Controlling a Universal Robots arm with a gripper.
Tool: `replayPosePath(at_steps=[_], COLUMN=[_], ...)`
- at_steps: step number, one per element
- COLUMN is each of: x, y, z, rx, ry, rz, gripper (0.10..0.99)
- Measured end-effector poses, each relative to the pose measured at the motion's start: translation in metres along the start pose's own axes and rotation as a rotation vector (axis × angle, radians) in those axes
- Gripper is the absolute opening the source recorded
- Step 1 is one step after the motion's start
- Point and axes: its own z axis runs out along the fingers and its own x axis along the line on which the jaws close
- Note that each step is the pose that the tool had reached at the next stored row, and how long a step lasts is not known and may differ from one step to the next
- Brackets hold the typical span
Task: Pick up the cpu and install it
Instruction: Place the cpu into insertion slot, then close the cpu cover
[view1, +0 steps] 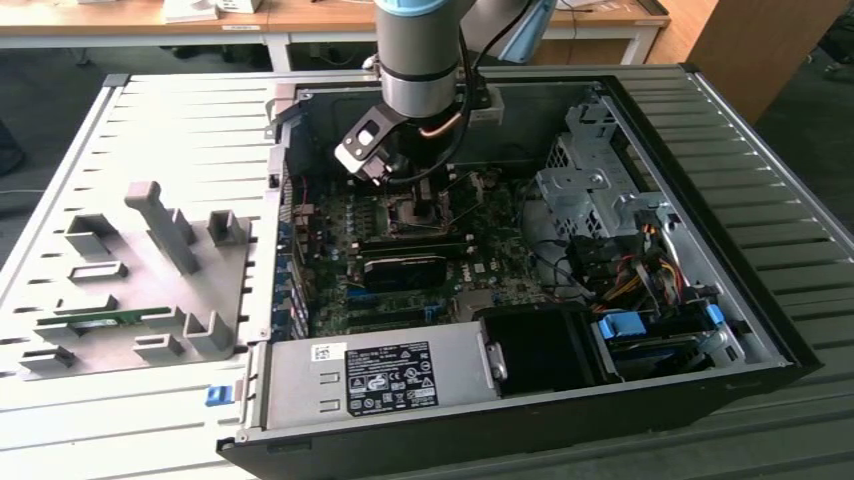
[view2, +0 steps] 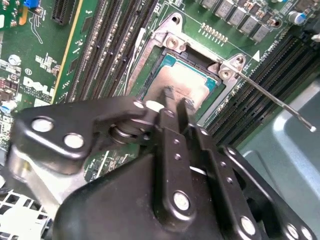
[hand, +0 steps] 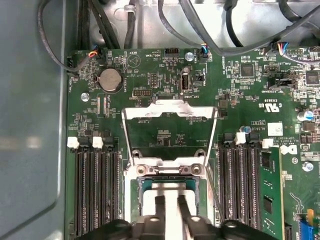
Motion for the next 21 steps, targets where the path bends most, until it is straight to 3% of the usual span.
replayPosePath(at_steps=[3,21], x=[0.0001,0.0005], y=[0.0003,0.0012], z=[-0.0042,-0.0208], rx=[0.003,0.011], ry=[-0.0001,-0.0002], rz=[0.0,0.0], gripper=[0.122,0.122])
